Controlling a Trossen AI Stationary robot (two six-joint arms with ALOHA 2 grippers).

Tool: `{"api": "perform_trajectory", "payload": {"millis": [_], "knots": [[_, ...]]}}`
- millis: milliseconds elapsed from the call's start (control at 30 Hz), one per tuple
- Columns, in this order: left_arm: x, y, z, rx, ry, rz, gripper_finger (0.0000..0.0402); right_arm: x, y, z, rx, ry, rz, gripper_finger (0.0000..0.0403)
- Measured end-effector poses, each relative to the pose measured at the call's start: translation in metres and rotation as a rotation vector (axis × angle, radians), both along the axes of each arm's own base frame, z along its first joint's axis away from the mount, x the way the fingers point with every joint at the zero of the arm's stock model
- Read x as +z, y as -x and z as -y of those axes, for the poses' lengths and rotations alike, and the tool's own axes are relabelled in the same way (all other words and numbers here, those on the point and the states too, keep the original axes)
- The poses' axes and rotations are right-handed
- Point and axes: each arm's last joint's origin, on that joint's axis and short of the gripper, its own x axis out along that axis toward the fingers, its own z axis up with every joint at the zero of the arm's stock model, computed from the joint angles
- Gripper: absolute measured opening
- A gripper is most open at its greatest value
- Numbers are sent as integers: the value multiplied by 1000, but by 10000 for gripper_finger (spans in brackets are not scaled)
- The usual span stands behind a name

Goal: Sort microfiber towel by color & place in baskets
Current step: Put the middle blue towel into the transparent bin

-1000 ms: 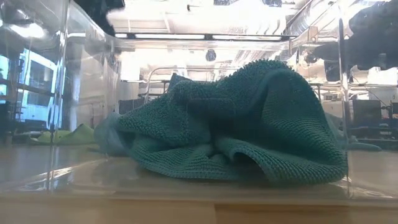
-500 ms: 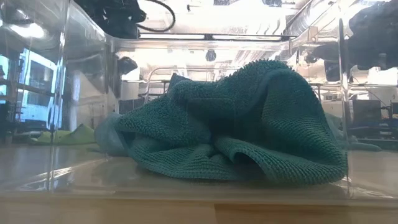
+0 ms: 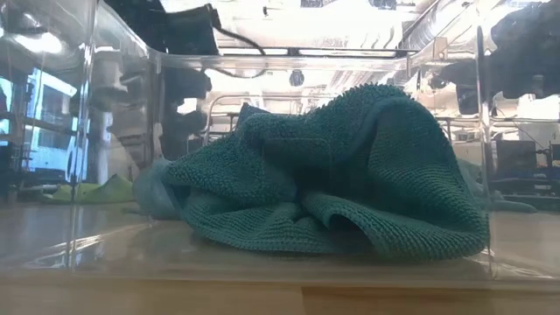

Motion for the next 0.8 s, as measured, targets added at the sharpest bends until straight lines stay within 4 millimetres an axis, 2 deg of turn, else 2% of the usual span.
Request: {"api": "perform_trajectory", "payload": {"millis": [400, 600, 700, 800], "knots": [[-34, -16, -1, 20, 13, -55, 186, 0, 0, 0, 0, 0, 0, 0], [-43, -19, -1, 58, 29, -87, 184, 0, 0, 0, 0, 0, 0, 0], [-45, -19, -1, 69, 33, -93, 161, 0, 0, 0, 0, 0, 0, 0], [-45, -19, -2, 88, 46, -97, 103, 0, 0, 0, 0, 0, 0, 0]]}}
